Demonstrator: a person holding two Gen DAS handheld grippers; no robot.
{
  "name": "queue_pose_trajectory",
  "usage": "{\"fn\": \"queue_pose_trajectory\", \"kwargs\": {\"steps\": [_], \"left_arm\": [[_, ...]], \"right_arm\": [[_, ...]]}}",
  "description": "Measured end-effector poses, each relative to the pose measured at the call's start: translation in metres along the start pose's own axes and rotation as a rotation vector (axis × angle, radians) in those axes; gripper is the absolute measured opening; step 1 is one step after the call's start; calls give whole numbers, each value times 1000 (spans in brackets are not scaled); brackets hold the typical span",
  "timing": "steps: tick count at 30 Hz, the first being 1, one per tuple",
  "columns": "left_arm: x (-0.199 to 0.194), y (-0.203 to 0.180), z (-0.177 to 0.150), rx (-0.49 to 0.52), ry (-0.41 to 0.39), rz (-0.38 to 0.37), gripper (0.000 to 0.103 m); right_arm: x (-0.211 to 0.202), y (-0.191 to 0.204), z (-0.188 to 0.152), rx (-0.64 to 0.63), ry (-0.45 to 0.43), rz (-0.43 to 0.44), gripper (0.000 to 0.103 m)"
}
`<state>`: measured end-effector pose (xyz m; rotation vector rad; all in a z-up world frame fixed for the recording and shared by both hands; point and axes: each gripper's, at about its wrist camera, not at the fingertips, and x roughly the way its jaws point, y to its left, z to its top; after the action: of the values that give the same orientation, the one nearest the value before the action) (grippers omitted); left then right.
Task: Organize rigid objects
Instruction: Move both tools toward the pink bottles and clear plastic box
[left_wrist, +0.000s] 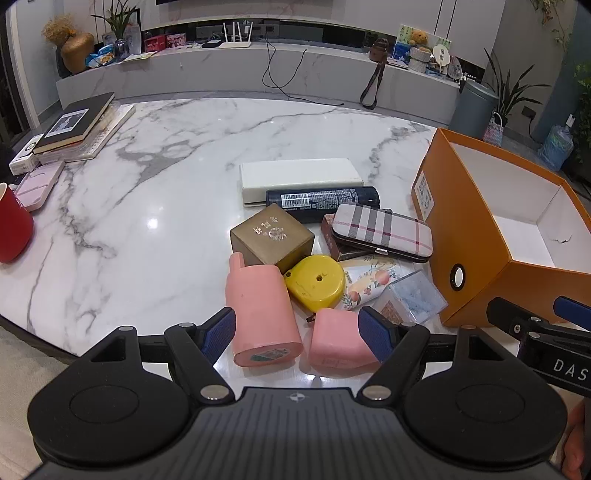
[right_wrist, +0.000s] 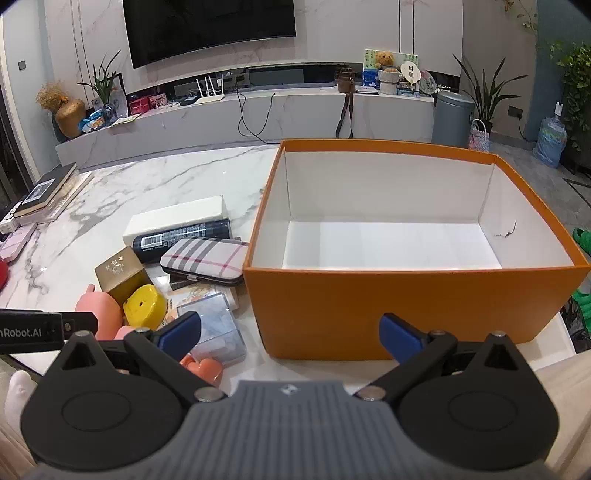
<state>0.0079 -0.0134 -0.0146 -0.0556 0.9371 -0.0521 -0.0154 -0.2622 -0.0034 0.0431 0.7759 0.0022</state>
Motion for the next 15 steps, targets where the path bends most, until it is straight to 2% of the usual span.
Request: {"fn": "queue_pose_trajectory", "kwargs": {"steps": [15], "left_arm": [[5,-3,0,10,29,3,89]], "right_arm": [[5,2,1,-6,22,-5,101]]}}
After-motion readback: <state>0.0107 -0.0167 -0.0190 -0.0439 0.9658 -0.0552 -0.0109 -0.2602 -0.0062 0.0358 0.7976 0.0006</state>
